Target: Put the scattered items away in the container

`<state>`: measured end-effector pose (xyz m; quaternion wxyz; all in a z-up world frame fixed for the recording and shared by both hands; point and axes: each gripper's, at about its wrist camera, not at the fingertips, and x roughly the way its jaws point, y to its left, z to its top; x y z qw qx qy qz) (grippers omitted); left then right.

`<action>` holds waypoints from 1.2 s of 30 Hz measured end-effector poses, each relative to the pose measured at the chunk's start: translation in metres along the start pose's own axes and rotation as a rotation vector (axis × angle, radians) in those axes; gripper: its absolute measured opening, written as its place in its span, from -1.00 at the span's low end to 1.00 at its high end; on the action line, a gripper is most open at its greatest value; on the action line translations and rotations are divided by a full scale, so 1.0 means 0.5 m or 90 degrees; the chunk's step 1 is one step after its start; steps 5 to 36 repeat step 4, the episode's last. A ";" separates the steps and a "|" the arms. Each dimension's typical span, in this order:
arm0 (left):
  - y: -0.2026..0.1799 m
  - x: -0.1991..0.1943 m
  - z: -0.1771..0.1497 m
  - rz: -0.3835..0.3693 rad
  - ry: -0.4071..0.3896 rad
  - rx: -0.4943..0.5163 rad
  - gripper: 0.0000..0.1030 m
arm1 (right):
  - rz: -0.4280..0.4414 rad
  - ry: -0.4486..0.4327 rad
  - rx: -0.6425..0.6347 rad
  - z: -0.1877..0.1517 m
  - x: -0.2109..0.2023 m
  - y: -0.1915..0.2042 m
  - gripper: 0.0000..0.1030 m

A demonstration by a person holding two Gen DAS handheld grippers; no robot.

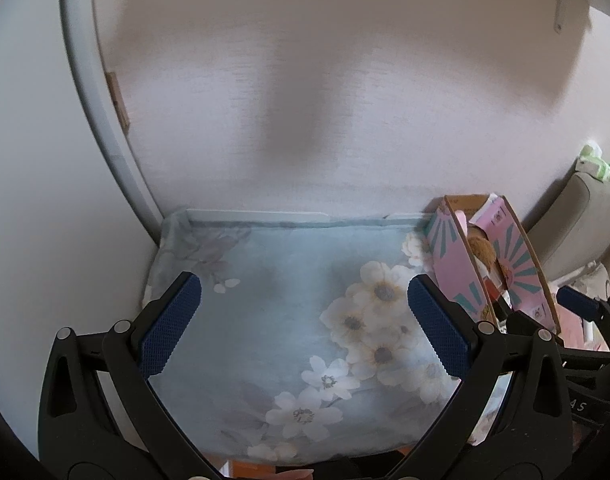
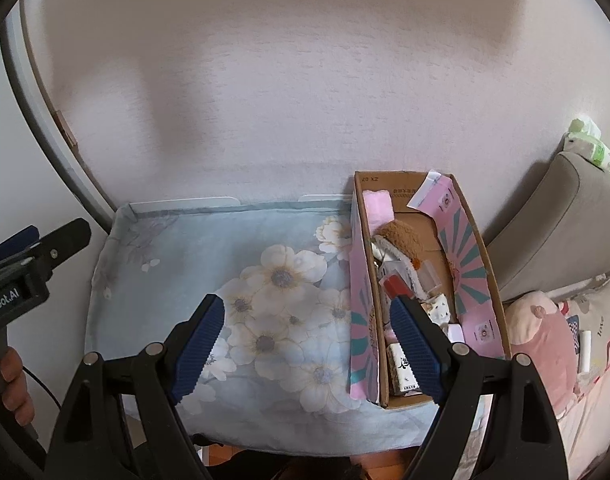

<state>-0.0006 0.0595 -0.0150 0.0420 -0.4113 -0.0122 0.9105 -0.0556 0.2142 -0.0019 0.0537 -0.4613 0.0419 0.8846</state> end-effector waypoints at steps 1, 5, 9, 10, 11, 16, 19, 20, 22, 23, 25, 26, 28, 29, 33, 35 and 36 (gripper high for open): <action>-0.003 -0.001 -0.002 -0.002 -0.003 0.004 0.99 | 0.000 -0.001 -0.001 -0.001 -0.002 0.001 0.59; -0.009 -0.003 -0.004 -0.005 -0.008 0.007 0.99 | -0.006 -0.004 0.000 -0.005 -0.007 0.001 0.59; -0.009 -0.003 -0.004 -0.005 -0.008 0.007 0.99 | -0.006 -0.004 0.000 -0.005 -0.007 0.001 0.59; -0.009 -0.003 -0.004 -0.005 -0.008 0.007 0.99 | -0.006 -0.004 0.000 -0.005 -0.007 0.001 0.59; -0.009 -0.003 -0.004 -0.005 -0.008 0.007 0.99 | -0.006 -0.004 0.000 -0.005 -0.007 0.001 0.59; -0.009 -0.003 -0.004 -0.005 -0.008 0.007 0.99 | -0.006 -0.004 0.000 -0.005 -0.007 0.001 0.59; -0.009 -0.003 -0.004 -0.005 -0.008 0.007 0.99 | -0.006 -0.004 0.000 -0.005 -0.007 0.001 0.59; -0.009 -0.003 -0.004 -0.005 -0.008 0.007 0.99 | -0.006 -0.004 0.000 -0.005 -0.007 0.001 0.59; -0.009 -0.003 -0.004 -0.005 -0.008 0.007 0.99 | -0.006 -0.004 0.000 -0.005 -0.007 0.001 0.59; -0.009 -0.003 -0.004 -0.005 -0.008 0.007 0.99 | -0.006 -0.004 0.000 -0.005 -0.007 0.001 0.59; -0.009 -0.003 -0.004 -0.005 -0.008 0.007 0.99 | -0.006 -0.004 0.000 -0.005 -0.007 0.001 0.59; -0.009 -0.003 -0.004 -0.005 -0.008 0.007 0.99 | -0.006 -0.004 0.000 -0.005 -0.007 0.001 0.59; -0.009 -0.003 -0.004 -0.005 -0.008 0.007 0.99 | -0.006 -0.004 0.000 -0.005 -0.007 0.001 0.59; -0.009 -0.003 -0.004 -0.005 -0.008 0.007 0.99 | -0.006 -0.004 0.000 -0.005 -0.007 0.001 0.59; -0.009 -0.003 -0.004 -0.005 -0.008 0.007 0.99 | -0.006 -0.004 0.000 -0.005 -0.007 0.001 0.59; -0.009 -0.003 -0.004 -0.005 -0.008 0.007 0.99 | -0.006 -0.004 0.000 -0.005 -0.007 0.001 0.59; -0.009 -0.003 -0.004 -0.005 -0.008 0.007 0.99 | -0.006 -0.004 0.000 -0.005 -0.007 0.001 0.59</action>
